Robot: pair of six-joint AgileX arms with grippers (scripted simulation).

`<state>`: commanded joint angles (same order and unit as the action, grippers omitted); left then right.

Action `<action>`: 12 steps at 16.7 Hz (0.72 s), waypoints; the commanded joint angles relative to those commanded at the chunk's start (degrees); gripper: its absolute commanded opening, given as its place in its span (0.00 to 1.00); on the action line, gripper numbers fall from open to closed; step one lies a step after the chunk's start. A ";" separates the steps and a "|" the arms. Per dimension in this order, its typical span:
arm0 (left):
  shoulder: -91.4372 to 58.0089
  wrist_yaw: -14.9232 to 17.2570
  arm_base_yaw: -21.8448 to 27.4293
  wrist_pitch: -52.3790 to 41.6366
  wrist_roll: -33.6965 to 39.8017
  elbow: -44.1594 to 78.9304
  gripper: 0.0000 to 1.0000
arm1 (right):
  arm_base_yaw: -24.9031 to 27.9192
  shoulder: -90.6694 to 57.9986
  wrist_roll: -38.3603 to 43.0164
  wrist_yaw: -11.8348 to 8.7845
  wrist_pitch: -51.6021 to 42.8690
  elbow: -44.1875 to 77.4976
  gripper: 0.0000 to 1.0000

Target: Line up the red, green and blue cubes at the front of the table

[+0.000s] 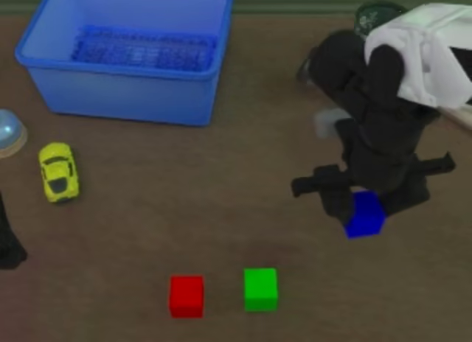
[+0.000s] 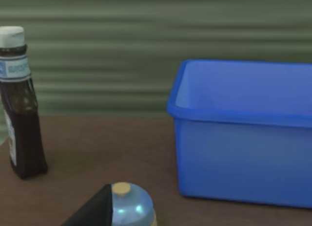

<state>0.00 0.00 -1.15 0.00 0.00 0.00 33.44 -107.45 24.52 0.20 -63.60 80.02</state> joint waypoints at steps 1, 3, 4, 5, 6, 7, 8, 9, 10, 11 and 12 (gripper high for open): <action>0.00 0.00 0.00 0.00 0.00 0.00 1.00 | 2.08 1.35 4.26 0.04 0.08 -1.56 0.00; 0.00 0.00 0.00 0.00 0.00 0.00 1.00 | 5.85 4.10 11.64 0.15 0.44 -4.45 0.00; 0.00 0.00 0.00 0.00 0.00 0.00 1.00 | 7.44 5.41 14.50 0.23 0.69 -5.69 0.00; 0.00 0.00 0.00 0.00 0.00 0.00 1.00 | 8.79 6.58 16.81 0.31 0.95 -6.74 0.00; 0.00 0.00 0.00 0.00 0.00 0.00 1.00 | 9.85 7.51 18.49 0.38 1.16 -7.56 0.00; 0.00 0.00 0.00 0.00 0.00 0.00 1.00 | 10.57 8.16 19.57 0.43 1.32 -8.11 0.00; 0.00 0.00 0.00 0.00 0.00 0.00 1.00 | 10.94 8.49 20.11 0.47 1.40 -8.38 0.00; 0.00 0.00 0.00 0.00 0.00 0.00 1.00 | 10.94 8.49 20.11 0.47 1.40 -8.39 0.00; 0.00 0.00 0.00 0.00 0.00 0.00 1.00 | 10.94 8.49 20.11 0.47 1.40 -8.39 0.00; 0.00 0.00 0.00 0.00 0.00 0.00 1.00 | 10.94 8.49 20.11 0.47 1.40 -8.39 0.00; 0.00 0.00 0.00 0.00 0.00 0.00 1.00 | 10.68 8.25 20.13 0.38 1.34 -8.20 0.00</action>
<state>0.00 0.00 -1.15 0.00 0.00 0.00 44.12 -99.20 44.65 0.58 -62.27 71.82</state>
